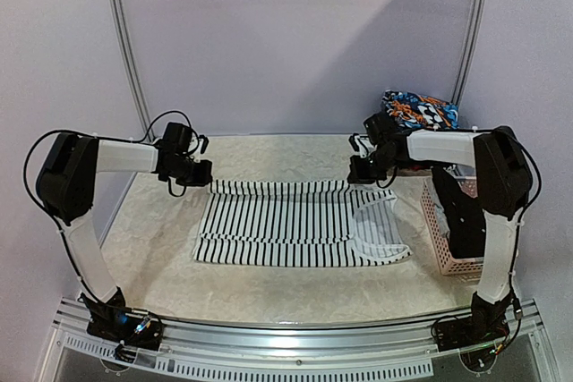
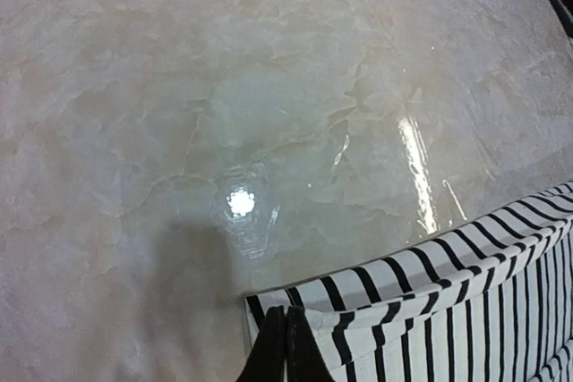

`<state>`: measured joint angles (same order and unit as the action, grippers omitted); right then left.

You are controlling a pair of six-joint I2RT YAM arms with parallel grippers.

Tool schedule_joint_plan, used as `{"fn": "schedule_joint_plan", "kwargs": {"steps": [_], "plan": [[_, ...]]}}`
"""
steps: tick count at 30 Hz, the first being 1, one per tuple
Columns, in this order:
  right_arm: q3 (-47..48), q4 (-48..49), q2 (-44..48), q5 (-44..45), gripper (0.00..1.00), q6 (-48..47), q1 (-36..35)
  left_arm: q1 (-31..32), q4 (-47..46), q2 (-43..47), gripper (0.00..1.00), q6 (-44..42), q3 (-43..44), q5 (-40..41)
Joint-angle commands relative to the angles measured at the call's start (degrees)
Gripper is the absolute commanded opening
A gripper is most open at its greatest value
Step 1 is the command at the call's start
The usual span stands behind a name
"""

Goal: Fold and stack the mixed laundry pile
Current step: Fold the 1/3-folded tank top at the center of the board.

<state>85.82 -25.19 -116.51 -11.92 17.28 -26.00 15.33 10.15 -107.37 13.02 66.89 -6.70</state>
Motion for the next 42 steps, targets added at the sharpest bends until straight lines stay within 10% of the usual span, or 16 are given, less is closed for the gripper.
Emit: {"fn": "schedule_joint_plan", "kwargs": {"steps": [1,42], "plan": [[-2.27,1.06,3.35,1.61,0.0,0.21,-0.37,0.97,-0.87,3.35,0.0,-0.85,-1.24,0.18],[-13.02,4.68,6.55,1.81,0.0,1.47,-2.63,2.88,-3.68,7.23,0.0,0.26,-11.61,3.14]]}}
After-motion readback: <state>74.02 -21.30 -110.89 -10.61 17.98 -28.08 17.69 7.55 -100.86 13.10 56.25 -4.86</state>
